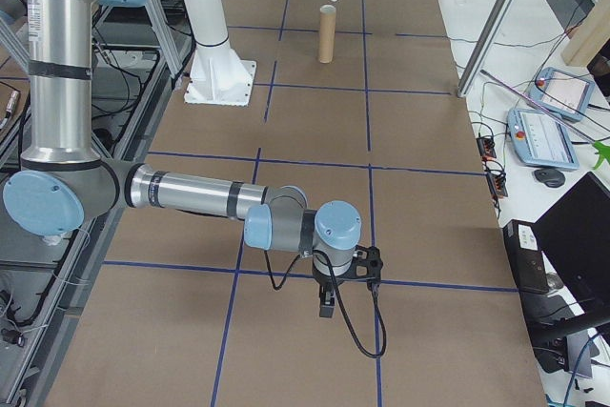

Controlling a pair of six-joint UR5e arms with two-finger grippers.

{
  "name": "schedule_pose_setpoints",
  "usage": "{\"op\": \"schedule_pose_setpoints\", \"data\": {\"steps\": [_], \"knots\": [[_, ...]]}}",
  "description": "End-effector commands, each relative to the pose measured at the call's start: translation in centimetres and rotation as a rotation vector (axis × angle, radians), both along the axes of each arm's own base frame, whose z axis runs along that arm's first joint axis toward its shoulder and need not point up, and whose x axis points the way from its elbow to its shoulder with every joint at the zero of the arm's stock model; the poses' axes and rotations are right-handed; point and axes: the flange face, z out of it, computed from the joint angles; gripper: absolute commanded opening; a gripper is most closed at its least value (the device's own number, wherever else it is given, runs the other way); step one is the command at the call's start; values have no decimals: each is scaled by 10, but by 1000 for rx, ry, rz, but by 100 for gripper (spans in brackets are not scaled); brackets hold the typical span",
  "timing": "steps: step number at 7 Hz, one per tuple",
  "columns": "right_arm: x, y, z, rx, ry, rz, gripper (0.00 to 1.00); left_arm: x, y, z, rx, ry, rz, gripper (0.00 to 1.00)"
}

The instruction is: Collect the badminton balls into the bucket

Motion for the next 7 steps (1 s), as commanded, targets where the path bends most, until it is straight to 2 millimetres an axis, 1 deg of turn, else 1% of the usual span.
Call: {"op": "schedule_pose_setpoints", "data": {"steps": [1, 2, 3, 5, 6, 7], "knots": [[0, 0, 1, -1, 0, 0, 100, 14, 2, 1, -9, -13, 19, 0], [0, 0, 0, 0, 0, 0, 100, 21, 6, 1, -11, -14, 30, 0], [0, 1, 1, -3, 0, 0, 100, 27, 5, 2, -17, -22, 36, 0], [0, 0, 1, -1, 0, 0, 100, 31, 3, 2, -21, -25, 36, 0], [0, 0, 0, 0, 0, 0, 100, 37, 3, 5, -25, -30, 43, 0], [0, 0, 0, 0, 0, 0, 100, 36, 3, 4, -24, -27, 44, 0]]}}
